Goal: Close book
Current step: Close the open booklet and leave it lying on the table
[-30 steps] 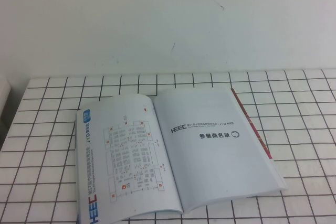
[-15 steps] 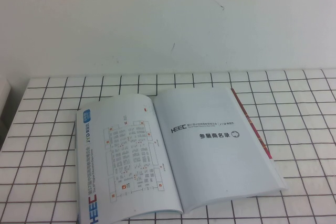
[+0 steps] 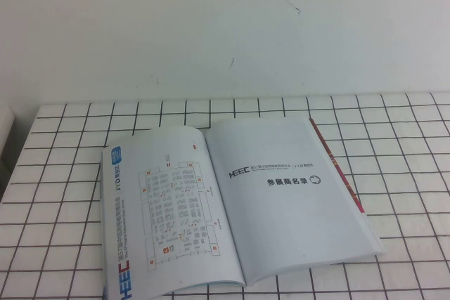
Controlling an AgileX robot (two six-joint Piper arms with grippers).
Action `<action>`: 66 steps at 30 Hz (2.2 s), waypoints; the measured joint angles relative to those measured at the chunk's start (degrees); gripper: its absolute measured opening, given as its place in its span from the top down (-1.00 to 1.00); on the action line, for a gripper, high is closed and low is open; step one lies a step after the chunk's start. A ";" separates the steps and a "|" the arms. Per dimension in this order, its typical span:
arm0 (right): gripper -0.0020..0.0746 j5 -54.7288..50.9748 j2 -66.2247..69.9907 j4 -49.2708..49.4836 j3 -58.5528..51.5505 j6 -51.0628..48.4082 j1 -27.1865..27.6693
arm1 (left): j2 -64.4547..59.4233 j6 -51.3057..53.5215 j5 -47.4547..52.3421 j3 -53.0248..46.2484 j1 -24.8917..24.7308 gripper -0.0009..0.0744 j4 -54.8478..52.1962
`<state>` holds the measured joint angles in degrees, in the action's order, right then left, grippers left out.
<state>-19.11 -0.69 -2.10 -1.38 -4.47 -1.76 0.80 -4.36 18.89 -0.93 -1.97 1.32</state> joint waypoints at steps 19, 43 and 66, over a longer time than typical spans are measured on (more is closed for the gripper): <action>0.95 17.61 0.00 -0.03 -0.21 0.00 0.00 | 0.00 0.12 -15.27 -0.29 0.00 0.99 0.00; 0.95 46.36 0.00 6.26 -0.07 -4.73 0.00 | 0.00 -0.60 -48.02 -0.29 0.00 0.98 1.89; 0.95 -9.57 39.36 28.65 39.88 -28.37 0.00 | -31.91 11.92 3.45 33.61 0.00 0.98 8.77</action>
<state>-28.68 38.68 26.55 38.51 -32.84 -1.76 -31.11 7.56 22.34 32.67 -1.97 10.09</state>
